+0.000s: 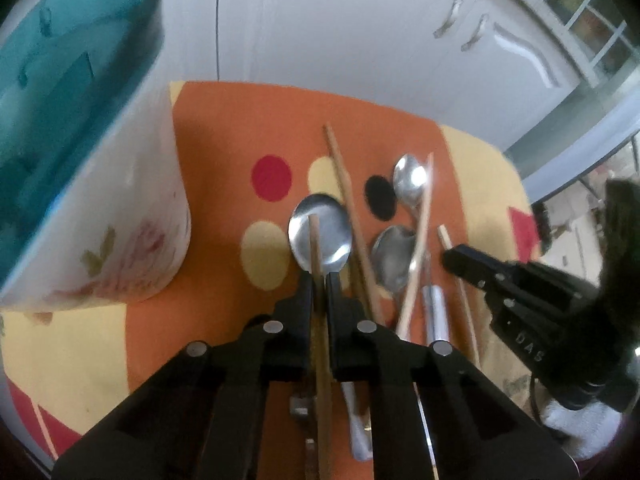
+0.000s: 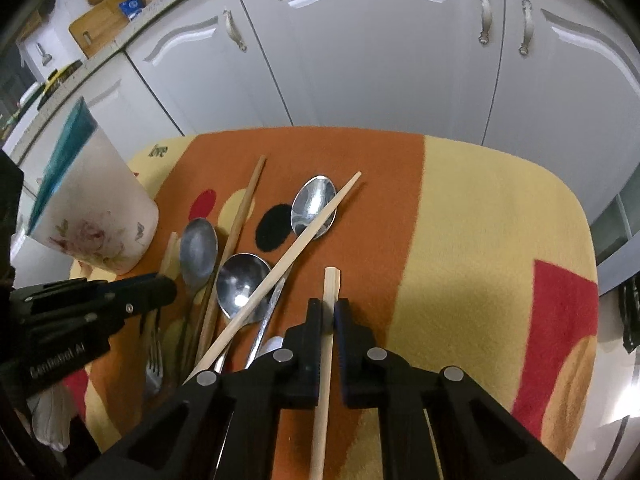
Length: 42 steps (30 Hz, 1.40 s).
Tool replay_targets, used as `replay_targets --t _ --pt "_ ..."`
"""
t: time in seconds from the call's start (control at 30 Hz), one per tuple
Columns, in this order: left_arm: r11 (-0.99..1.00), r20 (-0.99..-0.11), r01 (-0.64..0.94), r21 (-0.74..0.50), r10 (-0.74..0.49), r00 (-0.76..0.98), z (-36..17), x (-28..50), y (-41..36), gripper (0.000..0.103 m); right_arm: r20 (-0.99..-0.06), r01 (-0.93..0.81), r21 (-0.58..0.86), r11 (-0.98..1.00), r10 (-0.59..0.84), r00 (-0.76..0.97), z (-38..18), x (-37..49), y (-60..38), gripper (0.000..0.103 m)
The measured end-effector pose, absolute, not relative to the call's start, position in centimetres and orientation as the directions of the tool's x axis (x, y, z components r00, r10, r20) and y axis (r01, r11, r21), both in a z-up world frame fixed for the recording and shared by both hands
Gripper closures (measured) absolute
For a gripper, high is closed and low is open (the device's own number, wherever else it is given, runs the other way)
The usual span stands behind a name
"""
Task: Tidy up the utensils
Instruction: 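Close the right tool on a wooden chopstick while the left tool grasps another chopstick, then lift both held chopsticks and carry them over the floral cup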
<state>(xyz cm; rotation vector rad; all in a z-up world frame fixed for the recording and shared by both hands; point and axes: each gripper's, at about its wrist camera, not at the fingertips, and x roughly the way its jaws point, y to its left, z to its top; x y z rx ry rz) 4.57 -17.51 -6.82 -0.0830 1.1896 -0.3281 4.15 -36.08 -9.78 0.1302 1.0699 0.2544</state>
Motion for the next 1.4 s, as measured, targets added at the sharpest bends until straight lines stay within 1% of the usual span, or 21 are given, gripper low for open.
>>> replay_targets --t 0.23,0.4,0.67,1.1,1.2,1.4 --pt "0.911 -0.825 0.247 -0.331 -0.406 0.393 -1.9 3.4 -15.6 0.099 -0.782 -0.134 0.305 0.943 0.328 0.53 -5.8 1.4 -38.1 0.097" --pt "0.89 -0.78 0.27 -0.369 -0.454 0.431 1.5 2.0 -13.9 0.099 -0.698 -0.175 0.357 0.918 0.387 0.603 -1.2 -0.9 -38.2 0.097" --pt "0.861 -0.695 0.301 -0.409 -0.508 0.51 7.4 0.7 -11.1 0.099 -0.622 -0.278 0.314 0.908 0.418 0.662 4.9 -1.7 -34.7 0.097" --pt "0.865 -0.591 0.297 -0.404 -0.495 0.637 16.1 1.2 -5.1 0.099 -0.483 -0.39 0.26 0.883 0.469 0.739 13.0 0.5 -28.4 0.097" --pt "0.87 -0.567 0.291 -0.398 -0.482 0.668 18.1 1.5 -3.3 0.099 -0.458 -0.398 0.257 0.881 0.474 0.752 14.0 1.9 -26.6 0.097" --pt "0.894 -0.544 0.254 -0.37 -0.43 0.721 20.1 2.4 -0.5 0.099 -0.422 -0.404 0.251 0.88 0.475 0.772 14.9 5.1 -23.1 0.097"
